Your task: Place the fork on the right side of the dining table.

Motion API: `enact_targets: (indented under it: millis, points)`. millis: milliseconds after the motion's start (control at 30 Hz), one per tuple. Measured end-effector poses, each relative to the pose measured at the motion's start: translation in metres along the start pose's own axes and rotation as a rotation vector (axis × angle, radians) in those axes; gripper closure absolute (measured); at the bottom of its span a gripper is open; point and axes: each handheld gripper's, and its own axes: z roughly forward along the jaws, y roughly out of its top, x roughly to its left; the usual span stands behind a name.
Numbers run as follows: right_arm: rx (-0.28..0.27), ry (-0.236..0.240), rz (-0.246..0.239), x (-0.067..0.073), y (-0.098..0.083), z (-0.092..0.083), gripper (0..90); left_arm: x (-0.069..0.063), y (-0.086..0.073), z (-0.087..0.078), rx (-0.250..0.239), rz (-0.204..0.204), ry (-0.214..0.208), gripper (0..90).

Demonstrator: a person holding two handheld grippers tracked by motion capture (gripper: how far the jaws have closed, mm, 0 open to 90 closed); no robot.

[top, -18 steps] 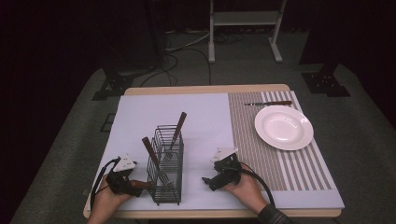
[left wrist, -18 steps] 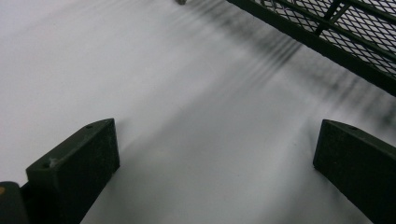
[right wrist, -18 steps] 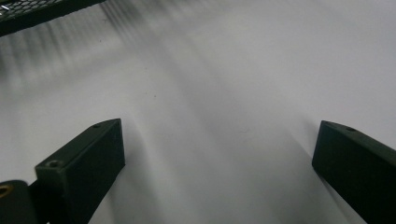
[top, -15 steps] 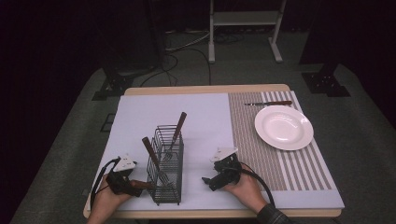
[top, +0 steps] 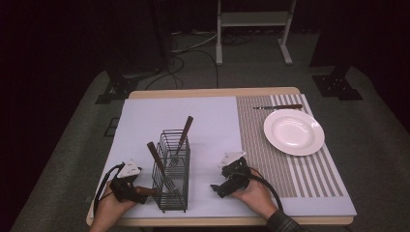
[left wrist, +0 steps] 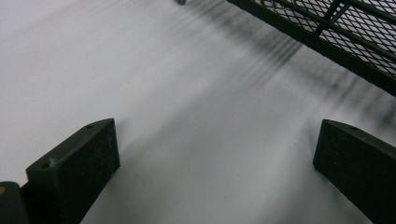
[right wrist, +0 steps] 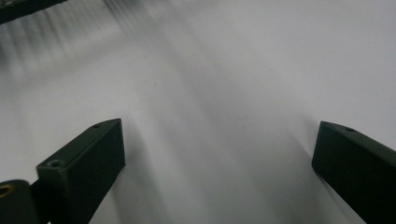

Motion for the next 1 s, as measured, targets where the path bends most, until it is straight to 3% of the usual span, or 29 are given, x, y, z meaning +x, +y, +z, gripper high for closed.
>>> enact_targets:
  millis: [200, 1000]
  points:
    - [-0.023, -0.008, 0.036, -0.003, 0.002, -0.012, 1.6, 0.0, 0.0, 0.0, 0.001, -0.001, -0.001, 0.0]
    - [-0.104, 0.015, 0.056, -0.019, 0.027, -0.037, 1.9, 0.0, 0.0, 0.0, 0.002, 0.0, -0.001, 0.0]
